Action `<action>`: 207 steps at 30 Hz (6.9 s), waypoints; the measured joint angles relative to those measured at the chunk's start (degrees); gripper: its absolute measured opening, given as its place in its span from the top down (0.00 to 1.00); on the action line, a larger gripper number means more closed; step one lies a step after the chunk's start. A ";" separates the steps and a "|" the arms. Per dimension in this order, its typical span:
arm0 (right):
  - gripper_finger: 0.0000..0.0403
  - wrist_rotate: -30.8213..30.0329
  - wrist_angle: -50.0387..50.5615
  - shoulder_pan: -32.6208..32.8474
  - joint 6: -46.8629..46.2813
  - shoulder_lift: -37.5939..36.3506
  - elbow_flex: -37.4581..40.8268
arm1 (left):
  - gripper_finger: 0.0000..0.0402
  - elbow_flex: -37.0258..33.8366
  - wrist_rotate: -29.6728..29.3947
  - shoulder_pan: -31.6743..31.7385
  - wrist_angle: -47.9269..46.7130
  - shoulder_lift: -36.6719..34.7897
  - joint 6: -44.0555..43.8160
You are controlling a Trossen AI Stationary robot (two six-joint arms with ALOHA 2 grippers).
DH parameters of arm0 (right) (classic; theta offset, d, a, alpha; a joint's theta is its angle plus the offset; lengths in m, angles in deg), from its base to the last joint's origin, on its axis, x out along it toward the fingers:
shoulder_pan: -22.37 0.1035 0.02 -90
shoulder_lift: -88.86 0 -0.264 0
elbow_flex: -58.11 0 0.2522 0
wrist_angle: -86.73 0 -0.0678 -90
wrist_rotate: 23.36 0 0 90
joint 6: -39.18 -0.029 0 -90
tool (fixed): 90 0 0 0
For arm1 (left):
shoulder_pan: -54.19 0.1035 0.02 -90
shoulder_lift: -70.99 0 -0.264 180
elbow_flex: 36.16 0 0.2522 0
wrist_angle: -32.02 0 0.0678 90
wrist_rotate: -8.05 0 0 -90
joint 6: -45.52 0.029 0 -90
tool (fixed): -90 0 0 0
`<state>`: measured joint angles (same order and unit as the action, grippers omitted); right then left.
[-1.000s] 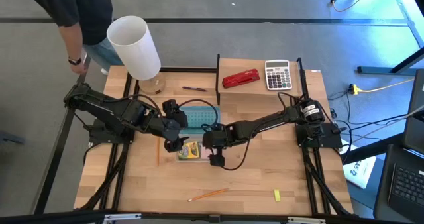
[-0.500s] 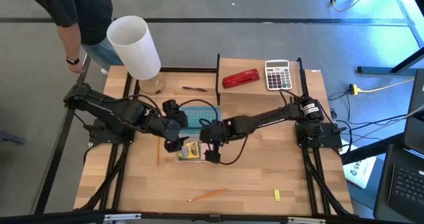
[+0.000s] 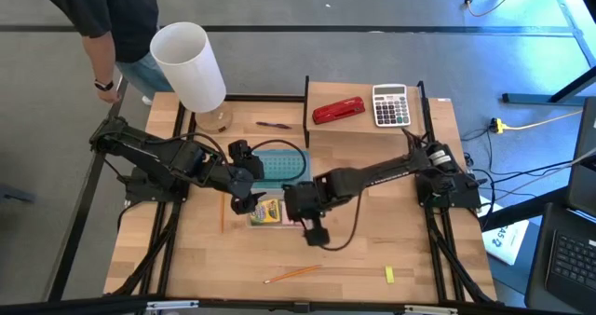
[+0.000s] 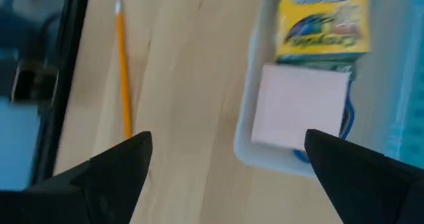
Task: Pack school essentials
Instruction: Put the yellow pencil into the blue supply box
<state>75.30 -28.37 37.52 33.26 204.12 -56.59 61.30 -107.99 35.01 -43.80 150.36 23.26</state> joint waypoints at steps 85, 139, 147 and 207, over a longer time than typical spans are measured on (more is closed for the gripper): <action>0.02 -18.14 -50.89 18.51 -8.84 6.36 27.16 | 0.01 0.00 9.37 -14.12 5.42 -0.02 10.98; 0.86 -19.58 -50.86 18.55 -8.79 7.24 27.16 | 0.01 0.00 14.80 -16.26 7.28 -0.02 8.83; 0.95 -19.60 -50.90 18.55 -9.07 7.24 27.13 | 0.01 0.00 14.80 -16.26 7.28 -0.02 8.83; 0.84 -1.51 -16.61 18.00 -20.97 6.45 5.85 | 0.01 0.00 14.75 -16.58 7.23 -0.02 10.91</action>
<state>73.79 -44.99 55.52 12.29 210.57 -50.74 61.30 -93.23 18.43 -36.57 150.34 34.17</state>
